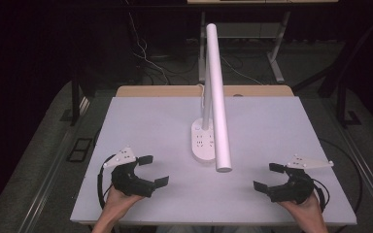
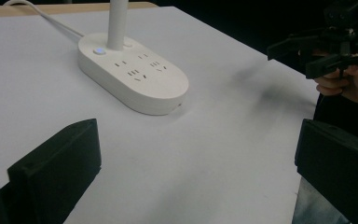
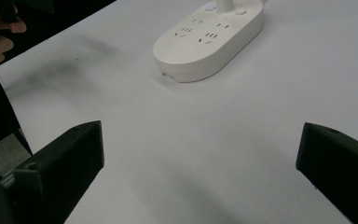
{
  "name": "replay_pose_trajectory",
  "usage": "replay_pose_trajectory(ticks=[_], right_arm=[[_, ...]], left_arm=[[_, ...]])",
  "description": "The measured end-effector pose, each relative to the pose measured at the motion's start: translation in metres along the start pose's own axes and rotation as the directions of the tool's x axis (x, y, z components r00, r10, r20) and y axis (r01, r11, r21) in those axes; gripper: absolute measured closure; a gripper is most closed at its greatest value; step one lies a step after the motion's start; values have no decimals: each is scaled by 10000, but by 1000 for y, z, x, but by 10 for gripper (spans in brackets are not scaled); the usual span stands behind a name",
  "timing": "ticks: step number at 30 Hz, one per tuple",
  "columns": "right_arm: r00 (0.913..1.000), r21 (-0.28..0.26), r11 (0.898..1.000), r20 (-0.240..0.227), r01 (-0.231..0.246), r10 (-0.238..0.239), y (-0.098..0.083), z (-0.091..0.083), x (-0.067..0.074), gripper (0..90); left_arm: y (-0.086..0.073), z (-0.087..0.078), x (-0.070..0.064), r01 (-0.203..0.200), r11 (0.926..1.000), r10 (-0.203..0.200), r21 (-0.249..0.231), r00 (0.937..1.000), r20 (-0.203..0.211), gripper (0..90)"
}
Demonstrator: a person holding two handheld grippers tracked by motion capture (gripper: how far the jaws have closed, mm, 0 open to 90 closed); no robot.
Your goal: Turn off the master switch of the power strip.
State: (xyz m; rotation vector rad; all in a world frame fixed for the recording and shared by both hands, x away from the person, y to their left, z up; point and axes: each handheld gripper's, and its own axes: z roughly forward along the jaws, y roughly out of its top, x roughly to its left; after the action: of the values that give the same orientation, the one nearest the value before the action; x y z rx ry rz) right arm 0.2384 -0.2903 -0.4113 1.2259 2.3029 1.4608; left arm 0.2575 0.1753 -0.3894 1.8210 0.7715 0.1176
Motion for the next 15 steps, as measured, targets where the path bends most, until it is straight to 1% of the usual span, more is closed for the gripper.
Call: replay_pose_trajectory(ticks=[5, 12, 13, 15], right_arm=[[10000, 12, 10000, -11, 15, -15, 0, 0, 0, 3], [10000, 45, 10000, -73, 21, -21, -1, 1, -1, 3], [10000, 51, 10000, -73, 17, -16, -1, 1, -1, 3], [10000, 56, 10000, -70, 17, -17, -1, 2, -1, 3]], left_arm=[[6, 1, 2, -20, 9999, 19, 160, 9999, 111, 0], [11, 5, 5, -14, 9993, 10, 368, 9999, 117, 0], [12, 6, 5, -84, 9991, 79, 410, 9999, 126, 0], [14, 7, 6, -98, 9987, 93, 495, 9999, 102, 0]])
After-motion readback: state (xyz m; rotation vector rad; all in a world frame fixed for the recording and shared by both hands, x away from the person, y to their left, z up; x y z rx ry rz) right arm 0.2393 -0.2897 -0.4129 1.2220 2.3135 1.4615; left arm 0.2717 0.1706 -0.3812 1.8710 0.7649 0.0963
